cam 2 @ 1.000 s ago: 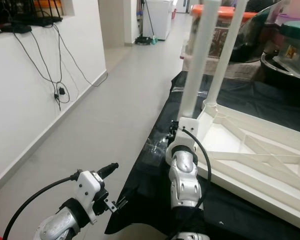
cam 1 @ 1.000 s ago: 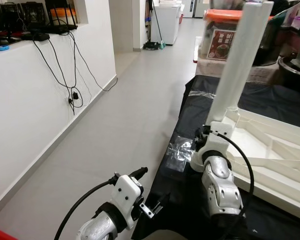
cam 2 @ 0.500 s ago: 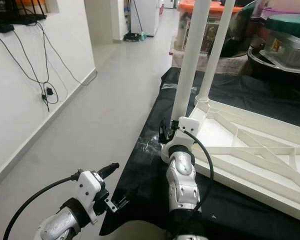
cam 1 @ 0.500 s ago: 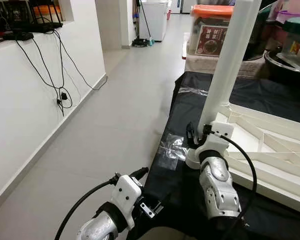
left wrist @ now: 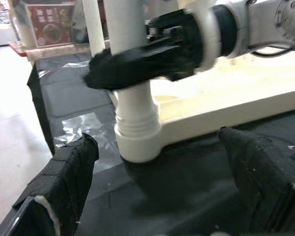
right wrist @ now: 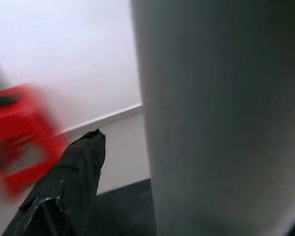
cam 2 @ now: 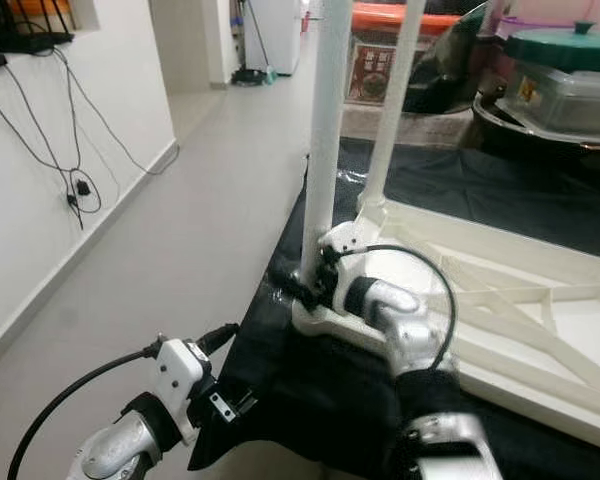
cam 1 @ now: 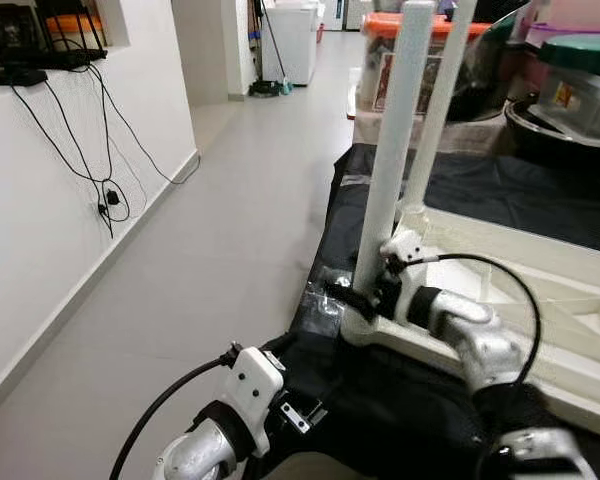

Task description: Building children table

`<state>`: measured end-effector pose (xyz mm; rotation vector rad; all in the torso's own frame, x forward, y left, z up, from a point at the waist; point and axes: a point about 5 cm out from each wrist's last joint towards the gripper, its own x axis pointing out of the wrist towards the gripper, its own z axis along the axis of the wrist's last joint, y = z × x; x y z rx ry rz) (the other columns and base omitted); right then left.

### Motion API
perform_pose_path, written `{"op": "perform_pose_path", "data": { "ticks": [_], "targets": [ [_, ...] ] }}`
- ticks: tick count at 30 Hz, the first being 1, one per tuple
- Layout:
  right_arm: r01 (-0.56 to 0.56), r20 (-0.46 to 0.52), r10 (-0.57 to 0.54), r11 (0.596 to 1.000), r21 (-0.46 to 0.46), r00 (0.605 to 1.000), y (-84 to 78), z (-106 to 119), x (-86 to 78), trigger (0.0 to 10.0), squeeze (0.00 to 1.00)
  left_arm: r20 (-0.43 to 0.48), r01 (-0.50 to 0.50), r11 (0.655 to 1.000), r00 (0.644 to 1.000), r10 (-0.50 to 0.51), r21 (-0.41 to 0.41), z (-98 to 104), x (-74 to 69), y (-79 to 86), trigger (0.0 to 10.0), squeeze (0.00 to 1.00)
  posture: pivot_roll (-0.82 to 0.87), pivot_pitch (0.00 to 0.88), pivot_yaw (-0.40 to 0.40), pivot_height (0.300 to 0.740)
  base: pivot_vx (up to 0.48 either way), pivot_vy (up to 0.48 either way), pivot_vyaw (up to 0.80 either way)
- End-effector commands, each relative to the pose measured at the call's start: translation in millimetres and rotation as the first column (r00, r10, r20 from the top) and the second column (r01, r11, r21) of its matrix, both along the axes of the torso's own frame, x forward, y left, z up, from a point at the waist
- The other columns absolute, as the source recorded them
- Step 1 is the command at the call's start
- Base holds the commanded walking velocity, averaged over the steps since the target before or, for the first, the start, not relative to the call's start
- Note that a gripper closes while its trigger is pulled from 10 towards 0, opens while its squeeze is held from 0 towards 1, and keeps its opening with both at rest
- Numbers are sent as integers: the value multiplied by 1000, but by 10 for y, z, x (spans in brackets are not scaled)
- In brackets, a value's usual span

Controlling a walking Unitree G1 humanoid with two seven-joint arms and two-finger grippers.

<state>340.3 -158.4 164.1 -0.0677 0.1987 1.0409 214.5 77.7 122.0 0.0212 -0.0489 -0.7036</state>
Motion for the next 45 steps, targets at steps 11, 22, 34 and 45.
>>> {"op": "perform_pose_path", "data": {
  "ticks": [11, 22, 34, 45],
  "targets": [
    [-332, -72, 338, 940, 80, 938, 229, 25, -81, 0, 0, -37, -7, 1000, 999, 7, 1, -60, 0, 21, 10000, 0, 99, 0, -32, 740, 0, 0, 0],
    [-83, 43, 82, 996, 36, 996, 298, -107, 12, 0, 0, -37, -8, 1000, 999, 8, 0, -57, -3, 23, 10000, 0, 93, 0, -31, 740, 0, 0, 0],
    [877, 41, -880, 475, 69, 473, -117, -184, 39, 0, 0, -47, 4, 1000, 999, -4, -2, -68, -14, 23, 10000, 0, 78, 0, -27, 740, 0, 0, 0],
    [971, -88, -970, 221, 87, 229, 101, -317, -219, 0, 0, -46, 0, 1000, 999, 0, -2, -77, -15, 16, 10000, 0, 84, 0, -34, 740, 0, 0, 0]
  ]
}}
